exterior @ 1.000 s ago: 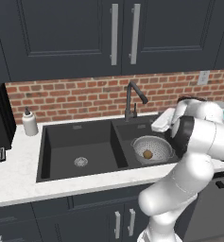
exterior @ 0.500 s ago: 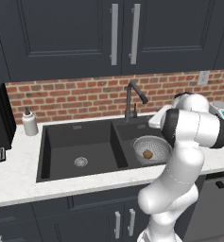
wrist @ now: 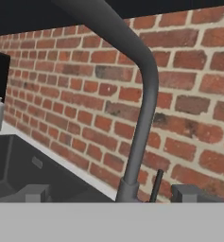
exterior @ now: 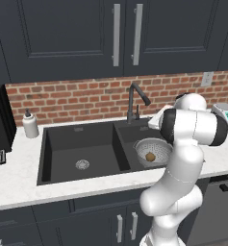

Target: Put the colander in the sink, put the kiwi in the colander, and turn on the sink faucet and pour water over the colander.

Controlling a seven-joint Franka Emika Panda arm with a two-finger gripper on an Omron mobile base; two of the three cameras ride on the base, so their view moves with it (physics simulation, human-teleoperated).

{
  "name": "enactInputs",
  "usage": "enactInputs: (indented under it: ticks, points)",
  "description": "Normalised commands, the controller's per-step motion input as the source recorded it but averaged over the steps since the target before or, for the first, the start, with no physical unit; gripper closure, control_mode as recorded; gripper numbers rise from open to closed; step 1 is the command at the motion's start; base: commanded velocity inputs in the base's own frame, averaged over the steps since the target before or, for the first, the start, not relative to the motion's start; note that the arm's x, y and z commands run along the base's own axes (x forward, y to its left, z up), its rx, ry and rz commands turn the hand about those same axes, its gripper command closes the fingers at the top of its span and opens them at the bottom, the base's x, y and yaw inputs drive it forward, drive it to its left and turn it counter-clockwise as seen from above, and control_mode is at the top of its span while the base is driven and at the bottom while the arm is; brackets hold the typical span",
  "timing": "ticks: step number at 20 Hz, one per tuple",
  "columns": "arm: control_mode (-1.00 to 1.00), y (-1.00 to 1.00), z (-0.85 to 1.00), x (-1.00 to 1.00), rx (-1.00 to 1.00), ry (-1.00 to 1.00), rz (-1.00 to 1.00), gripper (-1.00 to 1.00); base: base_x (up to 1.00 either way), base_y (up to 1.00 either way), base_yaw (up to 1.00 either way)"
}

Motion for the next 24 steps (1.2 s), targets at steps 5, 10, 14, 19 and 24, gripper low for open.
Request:
enactInputs:
  ticks: [5, 10, 14, 19, 24]
  points:
    - [-1.00, 0.10, 0.00, 0.31, 0.00, -0.01, 0.00, -1.00, 0.00, 0.00, 0.00]
    - [-1.00, 0.00, 0.00, 0.34, 0.00, 0.00, 0.03, -1.00, 0.00, 0.00, 0.00]
    - [-1.00, -0.07, 0.00, 0.25, 0.00, 0.00, 0.12, -1.00, 0.00, 0.00, 0.00]
    - [-1.00, -0.05, -0.01, 0.12, 0.01, 0.00, 0.20, -1.00, 0.00, 0.00, 0.00]
    - [-1.00, -0.01, -0.01, 0.10, 0.02, -0.01, 0.19, -1.00, 0.00, 0.00, 0.00]
